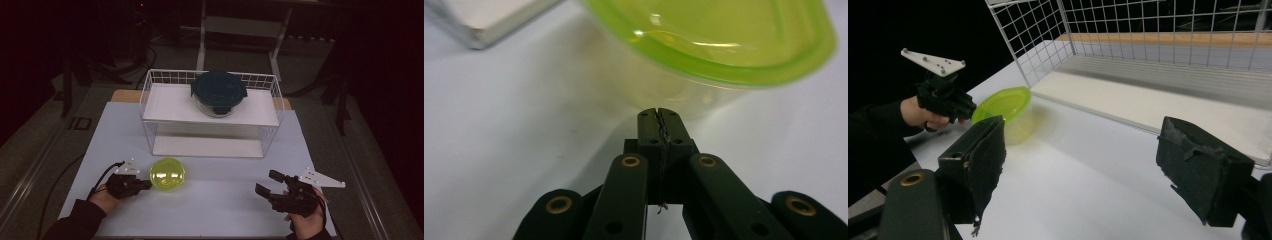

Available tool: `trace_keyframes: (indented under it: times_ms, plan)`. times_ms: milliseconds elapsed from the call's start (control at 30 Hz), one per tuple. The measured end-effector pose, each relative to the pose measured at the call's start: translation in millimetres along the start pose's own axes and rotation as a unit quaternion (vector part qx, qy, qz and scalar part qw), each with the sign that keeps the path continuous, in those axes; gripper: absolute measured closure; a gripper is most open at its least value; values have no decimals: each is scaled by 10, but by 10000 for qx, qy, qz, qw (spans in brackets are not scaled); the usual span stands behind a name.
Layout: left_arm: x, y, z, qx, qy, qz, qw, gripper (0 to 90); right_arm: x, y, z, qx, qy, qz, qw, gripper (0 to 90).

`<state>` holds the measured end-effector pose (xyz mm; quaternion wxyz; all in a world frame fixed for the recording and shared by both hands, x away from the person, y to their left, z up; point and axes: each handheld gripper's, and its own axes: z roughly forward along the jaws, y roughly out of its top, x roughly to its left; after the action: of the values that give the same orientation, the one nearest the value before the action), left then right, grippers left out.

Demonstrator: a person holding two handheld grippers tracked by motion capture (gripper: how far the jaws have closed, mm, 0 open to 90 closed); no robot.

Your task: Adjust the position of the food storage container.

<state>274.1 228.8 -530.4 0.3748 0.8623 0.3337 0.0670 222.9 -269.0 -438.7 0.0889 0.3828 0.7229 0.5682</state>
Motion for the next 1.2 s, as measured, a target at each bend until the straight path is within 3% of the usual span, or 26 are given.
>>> trace_keyframes:
  times_ms: [200,333,700,767,1100,1200]
  plan:
    - [98,29,-21,-121,107,-166,9997,887,-8,-3,2,4,-2,13,10000,193]
    - [24,61,11,-70,-9,-27,10000,887,-9,-3,5,10,-1,21,10000,193]
    - [-189,131,161,-19,-342,126,9993,887,-10,-6,6,14,1,26,10000,193]
    - [-208,147,185,62,-293,244,9993,887,-11,-8,5,22,6,29,10000,193]
    - [47,212,211,-84,67,2,9999,887,-13,-6,0,14,11,32,10000,193]
    - [76,248,241,-137,79,-33,9999,887,-20,-10,2,16,11,47,10000,193]
